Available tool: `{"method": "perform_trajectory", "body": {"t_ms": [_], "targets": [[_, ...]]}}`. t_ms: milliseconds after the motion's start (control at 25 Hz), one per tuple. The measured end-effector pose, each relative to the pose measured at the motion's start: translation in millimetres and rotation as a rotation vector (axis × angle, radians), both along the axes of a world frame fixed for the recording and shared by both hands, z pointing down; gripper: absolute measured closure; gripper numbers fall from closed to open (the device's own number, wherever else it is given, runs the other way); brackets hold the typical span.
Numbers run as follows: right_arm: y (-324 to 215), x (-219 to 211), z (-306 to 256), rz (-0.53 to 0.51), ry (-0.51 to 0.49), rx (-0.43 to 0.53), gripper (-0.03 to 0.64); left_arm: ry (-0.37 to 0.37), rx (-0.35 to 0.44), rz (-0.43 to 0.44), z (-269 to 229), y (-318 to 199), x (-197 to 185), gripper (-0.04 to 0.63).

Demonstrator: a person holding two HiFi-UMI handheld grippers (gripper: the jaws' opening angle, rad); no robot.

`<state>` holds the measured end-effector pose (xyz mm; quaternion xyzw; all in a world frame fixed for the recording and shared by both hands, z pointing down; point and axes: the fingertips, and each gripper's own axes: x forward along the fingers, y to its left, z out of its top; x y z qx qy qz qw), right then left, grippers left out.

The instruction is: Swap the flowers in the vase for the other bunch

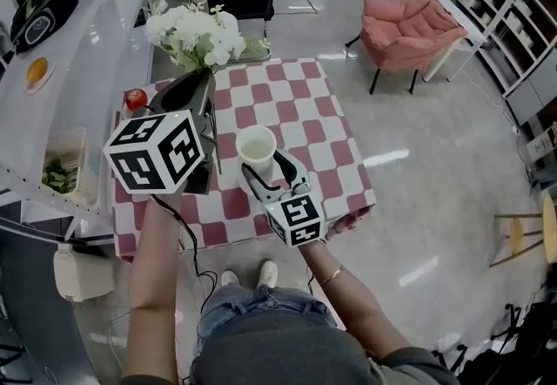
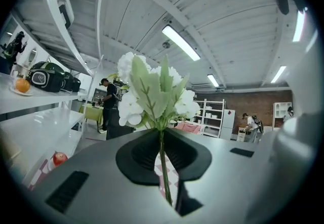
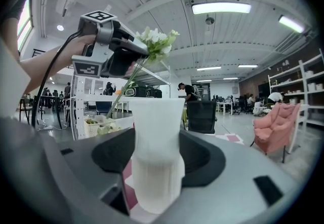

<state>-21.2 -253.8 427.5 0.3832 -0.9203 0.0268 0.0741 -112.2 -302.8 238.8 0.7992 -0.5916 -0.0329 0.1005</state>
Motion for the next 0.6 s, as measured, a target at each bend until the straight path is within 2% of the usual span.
{"method": "perform_trajectory", "body": {"t_ms": [240, 600], "targets": [[0.0, 1.2, 0.8, 0.005, -0.003, -0.009, 0.337, -0.010, 0.064, 0.041, -32.7, 2.0, 19.0, 0.561], [2.5, -4.6, 3.8, 0.009, 0.013, -0.023, 0.337, -0.013, 0.123, 0.095, -53.2, -4.3, 45.4, 0.561]]}}
